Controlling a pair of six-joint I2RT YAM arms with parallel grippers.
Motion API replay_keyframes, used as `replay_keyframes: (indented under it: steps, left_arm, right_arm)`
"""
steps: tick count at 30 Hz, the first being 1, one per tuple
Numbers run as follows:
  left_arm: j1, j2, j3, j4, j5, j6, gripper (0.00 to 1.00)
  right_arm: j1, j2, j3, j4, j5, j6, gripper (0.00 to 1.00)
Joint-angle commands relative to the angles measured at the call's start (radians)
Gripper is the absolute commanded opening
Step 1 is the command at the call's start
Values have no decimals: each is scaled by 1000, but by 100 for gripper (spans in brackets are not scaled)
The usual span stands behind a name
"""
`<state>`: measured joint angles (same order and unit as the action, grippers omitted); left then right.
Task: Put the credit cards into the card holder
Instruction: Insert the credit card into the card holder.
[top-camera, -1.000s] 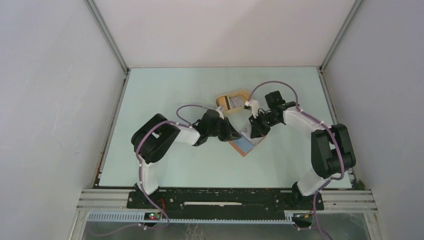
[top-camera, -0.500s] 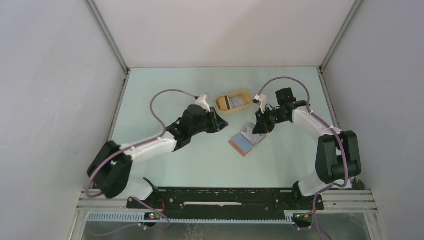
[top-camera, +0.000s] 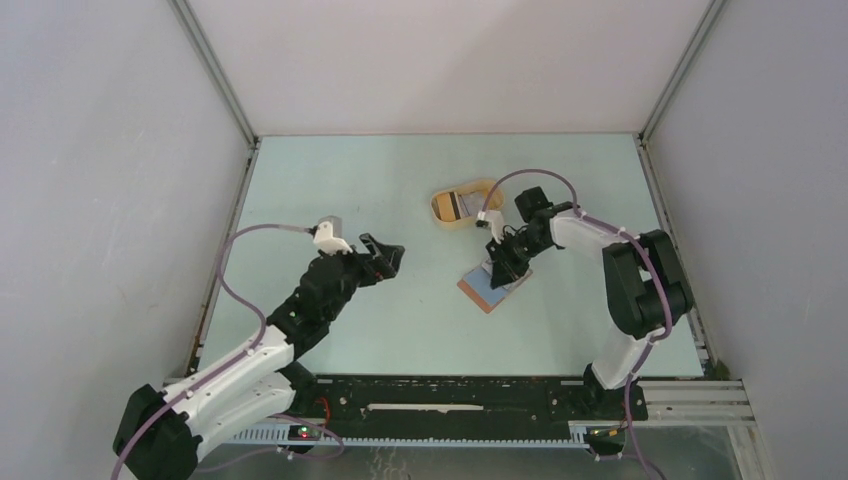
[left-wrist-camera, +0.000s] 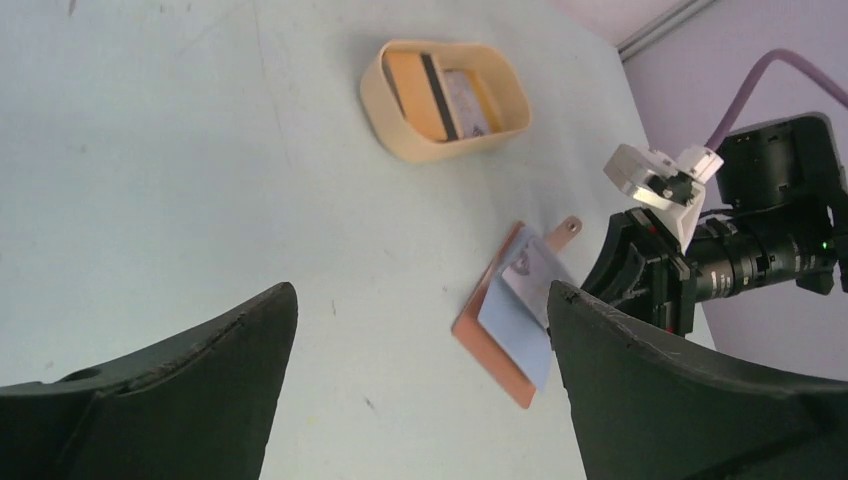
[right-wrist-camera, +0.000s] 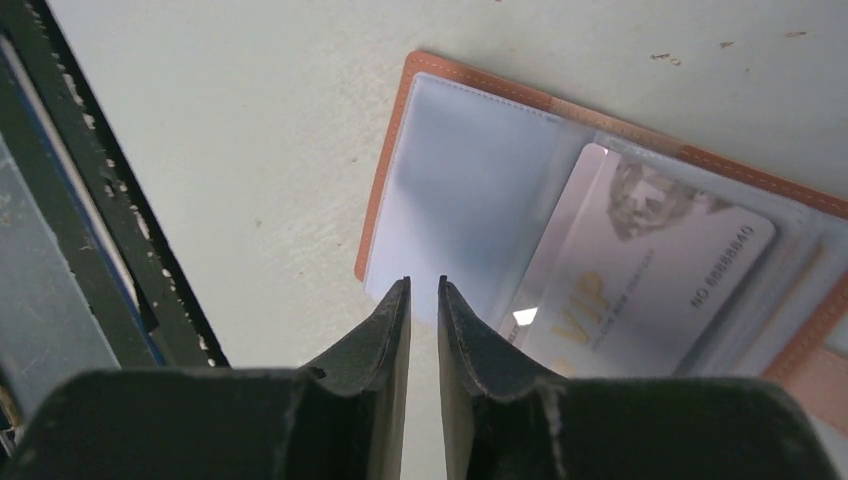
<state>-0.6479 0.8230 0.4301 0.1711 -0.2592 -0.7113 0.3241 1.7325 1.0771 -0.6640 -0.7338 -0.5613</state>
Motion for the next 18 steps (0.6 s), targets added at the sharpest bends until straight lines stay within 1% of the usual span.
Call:
replay_keyframes:
  steps: [1,6,10,14,18]
  left_arm:
    - [11,-31,-93,74,69,-88,100]
    - [12,69,-161,217,196,-175,96]
    - [10,198,-133,293,290,-179,95]
    - [-6,356,-72,353,377,-193,94]
    - [-40,506,-26,461,456,-238,92]
  right_arm:
    - [44,45,53,1,126,33,24]
    - [70,107,77,-5,190,51,24]
    - [85,153,111,-42,175,59,24]
    - [55,116,119,-50,92,63,24]
    - [7,47,118,-74,-28,29,28]
